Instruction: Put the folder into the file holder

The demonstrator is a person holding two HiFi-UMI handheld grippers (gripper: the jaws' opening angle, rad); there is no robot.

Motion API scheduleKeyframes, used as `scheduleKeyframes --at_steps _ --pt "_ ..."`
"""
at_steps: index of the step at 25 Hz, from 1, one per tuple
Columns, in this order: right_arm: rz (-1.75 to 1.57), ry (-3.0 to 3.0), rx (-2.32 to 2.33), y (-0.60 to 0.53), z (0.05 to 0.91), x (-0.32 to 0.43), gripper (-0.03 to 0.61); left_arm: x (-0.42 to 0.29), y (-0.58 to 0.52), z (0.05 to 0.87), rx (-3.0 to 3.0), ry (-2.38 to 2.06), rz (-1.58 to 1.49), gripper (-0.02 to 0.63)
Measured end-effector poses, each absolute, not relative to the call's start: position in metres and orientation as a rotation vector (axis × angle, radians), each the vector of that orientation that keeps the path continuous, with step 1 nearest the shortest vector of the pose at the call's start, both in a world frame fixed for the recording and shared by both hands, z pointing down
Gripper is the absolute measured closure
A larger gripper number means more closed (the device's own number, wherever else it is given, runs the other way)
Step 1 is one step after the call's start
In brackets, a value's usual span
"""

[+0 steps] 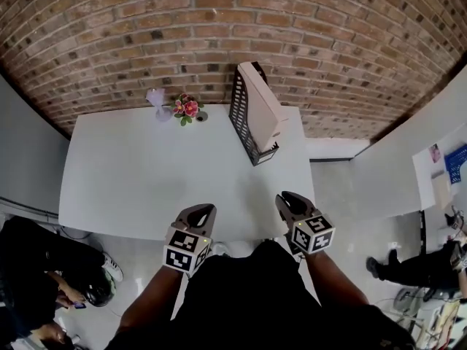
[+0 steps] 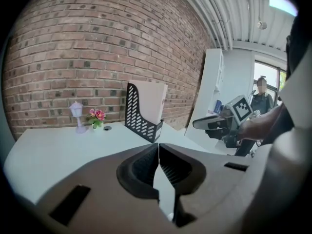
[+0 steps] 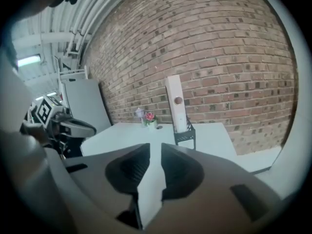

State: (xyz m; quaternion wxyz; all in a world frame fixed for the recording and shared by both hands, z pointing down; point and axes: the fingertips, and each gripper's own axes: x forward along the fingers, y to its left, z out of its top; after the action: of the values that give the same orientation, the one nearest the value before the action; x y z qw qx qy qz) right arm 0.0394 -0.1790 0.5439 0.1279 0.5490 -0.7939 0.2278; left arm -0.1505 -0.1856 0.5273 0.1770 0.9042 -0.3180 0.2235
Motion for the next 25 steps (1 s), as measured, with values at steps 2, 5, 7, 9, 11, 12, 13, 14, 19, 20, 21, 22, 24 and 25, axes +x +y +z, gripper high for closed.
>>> scheduleKeyframes --at_steps 2,5,7,9,11,12,13,14,19,20,21,22,24,25 --pt "0.685 -2.374 1.587 -0.170 0.529 0.030 0.565 -0.144 -0.185 0.520 2.584 -0.890 0.616 0.607" --pt "0.646 -2.418 1.577 -0.165 0.515 0.023 0.574 -0.134 -0.181 0.511 2.611 -0.891 0.585 0.607" --pt "0.598 -2.429 1.556 -0.163 0.508 0.020 0.575 -0.130 -0.176 0.505 2.618 -0.902 0.559 0.607" --pt "0.556 -2.440 1.541 -0.163 0.501 0.021 0.575 -0.126 -0.172 0.500 2.616 -0.922 0.533 0.607" --pt "0.541 -2.457 1.534 -0.161 0.494 0.026 0.575 -0.119 -0.167 0.499 2.600 -0.932 0.511 0.607" --pt "0.539 -2.463 1.529 -0.159 0.490 0.028 0.575 -0.116 -0.163 0.498 2.590 -0.931 0.502 0.607" --pt "0.536 -2.469 1.524 -0.157 0.486 0.032 0.575 -0.111 -0.159 0.498 2.581 -0.927 0.494 0.607" --pt "0.528 -2.476 1.519 -0.155 0.481 0.035 0.575 -0.106 -0.155 0.497 2.578 -0.924 0.487 0.607" --pt "0.450 -2.512 1.486 -0.148 0.465 0.048 0.575 -0.083 -0.149 0.482 2.604 -0.960 0.444 0.607" --pt "0.440 -2.515 1.478 -0.145 0.464 0.051 0.575 -0.079 -0.147 0.479 2.603 -0.971 0.433 0.607" --pt "0.436 -2.518 1.473 -0.142 0.464 0.054 0.575 -0.076 -0.145 0.478 2.603 -0.980 0.424 0.607" --pt "0.436 -2.521 1.469 -0.139 0.463 0.057 0.575 -0.072 -0.143 0.476 2.603 -0.987 0.422 0.607" --pt "0.444 -2.529 1.463 -0.133 0.463 0.063 0.575 -0.066 -0.137 0.474 2.604 -0.994 0.430 0.607" --pt "0.448 -2.535 1.459 -0.130 0.463 0.066 0.575 -0.063 -0.135 0.474 2.604 -0.997 0.437 0.607"
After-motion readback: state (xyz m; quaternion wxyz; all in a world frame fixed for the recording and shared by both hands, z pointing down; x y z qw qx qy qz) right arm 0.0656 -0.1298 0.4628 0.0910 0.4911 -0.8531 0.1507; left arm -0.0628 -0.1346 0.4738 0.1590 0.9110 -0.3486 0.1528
